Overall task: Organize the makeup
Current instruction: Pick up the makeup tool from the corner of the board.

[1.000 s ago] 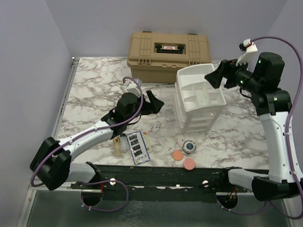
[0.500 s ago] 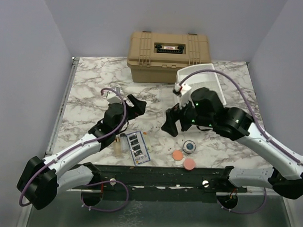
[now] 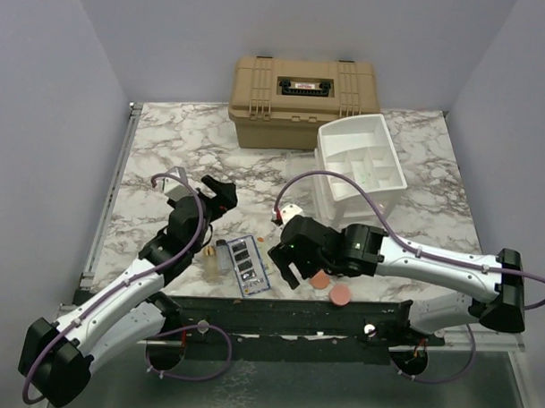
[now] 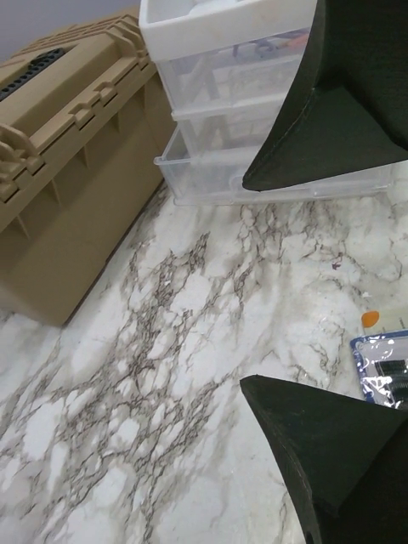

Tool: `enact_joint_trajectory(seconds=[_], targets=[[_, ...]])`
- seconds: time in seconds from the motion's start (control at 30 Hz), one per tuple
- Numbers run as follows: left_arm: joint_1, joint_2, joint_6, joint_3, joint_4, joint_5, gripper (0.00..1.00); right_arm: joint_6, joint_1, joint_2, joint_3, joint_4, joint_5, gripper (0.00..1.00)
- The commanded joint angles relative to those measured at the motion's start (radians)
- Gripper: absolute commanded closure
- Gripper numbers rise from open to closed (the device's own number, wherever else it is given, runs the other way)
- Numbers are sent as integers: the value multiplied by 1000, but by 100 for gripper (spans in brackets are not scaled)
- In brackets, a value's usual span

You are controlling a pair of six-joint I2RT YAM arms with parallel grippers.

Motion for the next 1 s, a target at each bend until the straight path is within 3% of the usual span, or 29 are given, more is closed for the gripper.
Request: enact_joint_trajectory(seconds=[0.0, 0.27, 0.5, 0.97], targets=[[10, -54, 47, 12, -110, -110, 8, 0, 4, 47, -24, 171, -7, 16], [11, -152, 84, 57, -301, -274, 8, 107, 4, 286, 20, 282, 53, 30], [11, -302, 78, 29, -350, -353, 7, 249, 5, 425, -20, 448, -23, 40], [11, -333, 91, 28, -361, -352, 5, 251, 0, 576, 22, 406, 26, 49]])
